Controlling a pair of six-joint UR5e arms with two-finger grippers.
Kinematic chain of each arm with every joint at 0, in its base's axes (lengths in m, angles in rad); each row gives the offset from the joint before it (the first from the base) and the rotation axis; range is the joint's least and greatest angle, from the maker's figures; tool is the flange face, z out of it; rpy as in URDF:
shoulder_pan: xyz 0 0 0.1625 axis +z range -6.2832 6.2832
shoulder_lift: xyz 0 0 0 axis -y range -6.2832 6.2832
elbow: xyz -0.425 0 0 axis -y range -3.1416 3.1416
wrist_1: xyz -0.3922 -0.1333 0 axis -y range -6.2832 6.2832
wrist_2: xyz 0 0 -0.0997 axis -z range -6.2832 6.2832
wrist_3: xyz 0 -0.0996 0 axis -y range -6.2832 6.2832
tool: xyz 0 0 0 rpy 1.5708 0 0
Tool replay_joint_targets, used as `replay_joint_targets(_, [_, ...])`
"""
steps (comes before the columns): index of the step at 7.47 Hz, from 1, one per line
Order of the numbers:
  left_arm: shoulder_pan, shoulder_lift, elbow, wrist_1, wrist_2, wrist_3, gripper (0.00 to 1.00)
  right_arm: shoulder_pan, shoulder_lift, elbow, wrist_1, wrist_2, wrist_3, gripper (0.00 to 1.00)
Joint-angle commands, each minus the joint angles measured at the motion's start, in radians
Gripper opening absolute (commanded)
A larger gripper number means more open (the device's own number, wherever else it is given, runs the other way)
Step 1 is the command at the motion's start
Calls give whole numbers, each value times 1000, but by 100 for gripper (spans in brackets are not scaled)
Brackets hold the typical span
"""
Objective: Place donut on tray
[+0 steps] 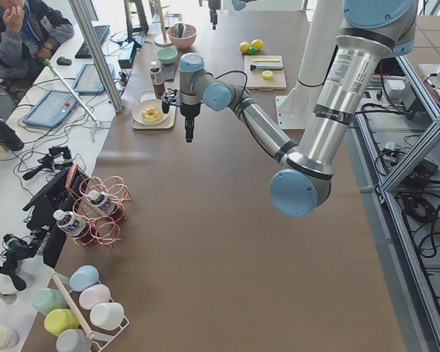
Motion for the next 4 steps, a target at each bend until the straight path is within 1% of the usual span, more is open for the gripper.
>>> replay_joint_targets(1, [-185,261,-167,32,-86,293,97,88,-20,-46,3,-10,-9,100])
replay_joint_targets(2, [-293,341,-170,31,-138,452,97,94,-33,-48,3,-24,-32,100])
replay_joint_targets(3, [-388,415,-163,31,-149,638,97,100,-46,-52,1,-48,-91,100])
replay_joint_targets(4, [-453,472,-152,32,-150,770,97,108,-47,-68,1,-50,-117,100])
